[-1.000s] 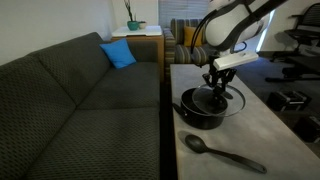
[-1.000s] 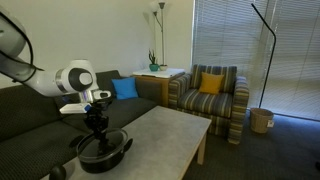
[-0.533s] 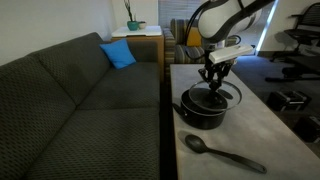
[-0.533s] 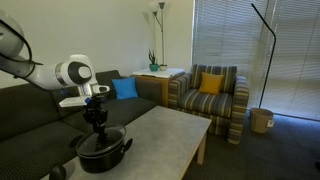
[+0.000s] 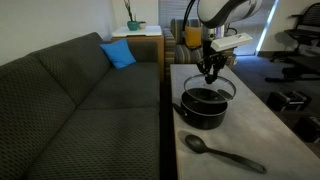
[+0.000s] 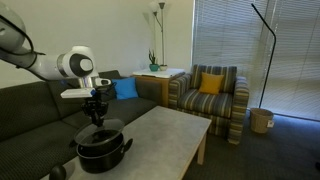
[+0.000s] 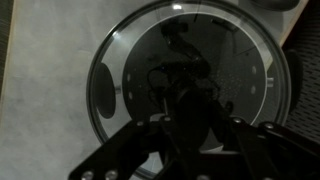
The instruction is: Uncover the pot and cover it again
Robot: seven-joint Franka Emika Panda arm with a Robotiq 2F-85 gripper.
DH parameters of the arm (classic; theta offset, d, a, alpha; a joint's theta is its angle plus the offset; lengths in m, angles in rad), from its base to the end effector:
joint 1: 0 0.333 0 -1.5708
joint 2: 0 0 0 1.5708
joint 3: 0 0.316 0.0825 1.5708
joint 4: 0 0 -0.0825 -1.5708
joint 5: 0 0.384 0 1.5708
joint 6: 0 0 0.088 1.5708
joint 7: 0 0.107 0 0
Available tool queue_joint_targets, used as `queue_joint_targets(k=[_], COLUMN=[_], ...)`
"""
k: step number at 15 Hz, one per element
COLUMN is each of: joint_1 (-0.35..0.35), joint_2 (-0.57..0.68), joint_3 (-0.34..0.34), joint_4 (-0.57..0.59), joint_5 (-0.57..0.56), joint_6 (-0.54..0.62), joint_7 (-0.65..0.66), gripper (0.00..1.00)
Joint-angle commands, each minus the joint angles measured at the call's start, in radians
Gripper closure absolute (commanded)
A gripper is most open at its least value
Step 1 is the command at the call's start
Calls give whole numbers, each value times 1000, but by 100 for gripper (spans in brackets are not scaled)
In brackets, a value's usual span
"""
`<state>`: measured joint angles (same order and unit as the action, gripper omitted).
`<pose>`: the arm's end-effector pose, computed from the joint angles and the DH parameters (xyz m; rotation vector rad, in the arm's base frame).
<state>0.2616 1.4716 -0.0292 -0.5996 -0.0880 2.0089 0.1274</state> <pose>0.7578 0.1869 0.0586 3.0124 0.2571 -0.0621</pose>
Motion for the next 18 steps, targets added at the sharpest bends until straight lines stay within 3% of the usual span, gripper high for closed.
queue_joint_targets(k=[1,5,10,18], joint_1=[-49,-73,-39,-33], joint_2=[2,8,15,30], joint_3=[62,91,69,36], joint_4=[3,-15,-45,-75], joint_5=[33,60,45,3], joint_6=[-20,-25,-14,123], joint_7=[-124,-180,-132,-144], gripper=[87,87,87,87])
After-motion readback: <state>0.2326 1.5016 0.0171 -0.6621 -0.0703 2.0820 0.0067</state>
